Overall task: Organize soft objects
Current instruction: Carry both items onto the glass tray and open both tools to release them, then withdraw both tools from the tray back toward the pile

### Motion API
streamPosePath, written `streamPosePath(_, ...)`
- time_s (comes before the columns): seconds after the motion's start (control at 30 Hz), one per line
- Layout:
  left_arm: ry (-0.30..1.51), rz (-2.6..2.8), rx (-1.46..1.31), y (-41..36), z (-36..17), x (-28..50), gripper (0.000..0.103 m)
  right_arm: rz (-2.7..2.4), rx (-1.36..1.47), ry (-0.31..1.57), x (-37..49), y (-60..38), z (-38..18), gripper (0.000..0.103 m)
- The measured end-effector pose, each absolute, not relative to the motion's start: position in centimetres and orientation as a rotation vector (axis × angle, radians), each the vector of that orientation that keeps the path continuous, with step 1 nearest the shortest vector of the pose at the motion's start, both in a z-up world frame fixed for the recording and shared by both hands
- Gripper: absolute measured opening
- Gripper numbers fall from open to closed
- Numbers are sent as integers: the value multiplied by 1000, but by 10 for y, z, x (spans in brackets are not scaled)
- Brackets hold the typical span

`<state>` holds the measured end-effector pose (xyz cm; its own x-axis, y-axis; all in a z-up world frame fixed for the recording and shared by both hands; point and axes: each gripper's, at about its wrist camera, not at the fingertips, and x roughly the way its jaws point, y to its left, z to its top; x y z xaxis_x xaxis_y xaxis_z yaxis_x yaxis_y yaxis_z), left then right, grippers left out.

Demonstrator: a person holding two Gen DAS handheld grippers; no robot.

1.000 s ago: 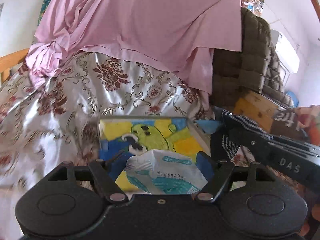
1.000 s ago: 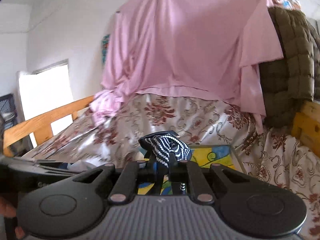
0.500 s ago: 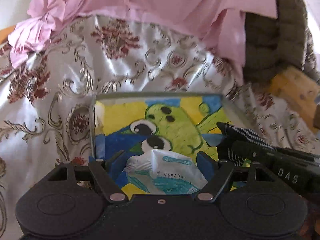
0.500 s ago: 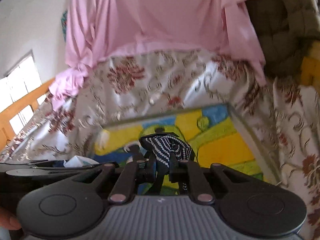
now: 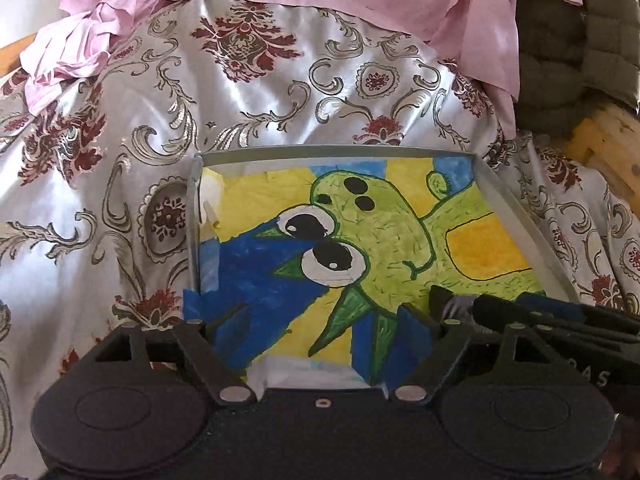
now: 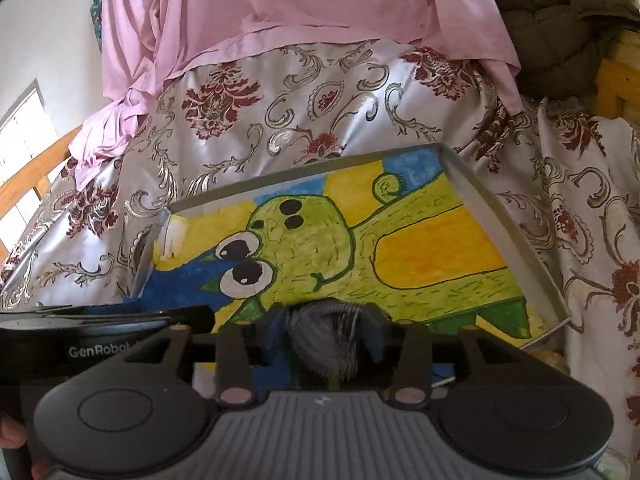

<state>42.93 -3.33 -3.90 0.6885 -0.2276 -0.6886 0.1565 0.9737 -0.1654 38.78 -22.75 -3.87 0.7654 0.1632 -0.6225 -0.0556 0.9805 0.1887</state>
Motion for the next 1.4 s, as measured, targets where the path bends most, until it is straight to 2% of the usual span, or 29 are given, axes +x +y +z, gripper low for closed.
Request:
streamPosePath(0.13,762,-198,-92,-32,-30,419,88,101,178,666,381,-237,-29,70)
streamPosePath(0.3,672,-170,-89,-30,-4,391,100,72,184,597,354,-252,-9,84)
streamPosePath(0.6,484,-172,-70,-30,51,314,102,32,169,397,276,-265,44,103)
streamPosePath(0.97,303,-153,-28,-38,88,214,102,-19,149,254,165,-265,63,103)
streamPosePath(1.4,243,-151,-1,-35,73,123,102,-113,135,226,67,-262,49,103)
